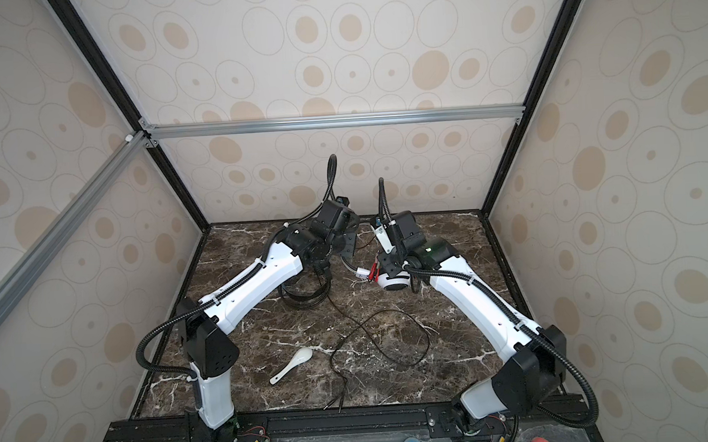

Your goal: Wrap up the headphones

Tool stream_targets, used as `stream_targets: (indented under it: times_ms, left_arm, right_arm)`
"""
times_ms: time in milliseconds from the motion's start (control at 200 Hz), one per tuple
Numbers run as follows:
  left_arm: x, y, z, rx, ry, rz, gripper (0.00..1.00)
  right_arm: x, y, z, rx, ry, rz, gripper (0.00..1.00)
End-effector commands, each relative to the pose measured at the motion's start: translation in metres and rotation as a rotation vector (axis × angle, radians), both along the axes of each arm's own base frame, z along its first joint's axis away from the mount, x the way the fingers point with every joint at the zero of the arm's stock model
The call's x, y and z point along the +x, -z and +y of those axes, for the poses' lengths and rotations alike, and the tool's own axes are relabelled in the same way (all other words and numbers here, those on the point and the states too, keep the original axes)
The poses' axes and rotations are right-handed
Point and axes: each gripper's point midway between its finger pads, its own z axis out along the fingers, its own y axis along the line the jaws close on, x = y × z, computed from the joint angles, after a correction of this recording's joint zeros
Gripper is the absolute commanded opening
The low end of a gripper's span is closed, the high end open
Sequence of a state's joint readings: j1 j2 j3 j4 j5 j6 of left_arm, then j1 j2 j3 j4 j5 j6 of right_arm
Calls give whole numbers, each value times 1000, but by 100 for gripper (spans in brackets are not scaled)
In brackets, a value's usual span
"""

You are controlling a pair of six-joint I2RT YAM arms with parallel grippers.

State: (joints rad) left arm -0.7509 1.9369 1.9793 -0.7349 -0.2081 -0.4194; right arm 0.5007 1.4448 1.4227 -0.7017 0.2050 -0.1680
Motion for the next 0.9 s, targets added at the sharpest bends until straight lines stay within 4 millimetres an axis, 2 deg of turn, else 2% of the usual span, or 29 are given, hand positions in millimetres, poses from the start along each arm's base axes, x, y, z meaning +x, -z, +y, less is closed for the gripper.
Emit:
stream_targets:
  times_ms: [0, 310, 605, 685, 895]
  left_arm:
    - [-3, -25, 0, -69, 2, 6, 0]
    - [3, -6, 12, -57, -49, 61, 0]
    - [5, 2, 16, -60, -59, 83, 0]
    - [8, -1, 18, -74, -66, 78, 0]
    - [12, -12, 12, -126, -54, 55, 0]
  right_arm:
    - [12, -15, -16, -44, 49, -75, 38]
    - [20, -27, -14, -59, 38, -106, 44]
    - [25, -46, -16, -56, 51, -155, 50]
    - [23, -49, -13, -39, 43, -160, 54]
    - [14, -38, 2, 41, -31, -143, 58]
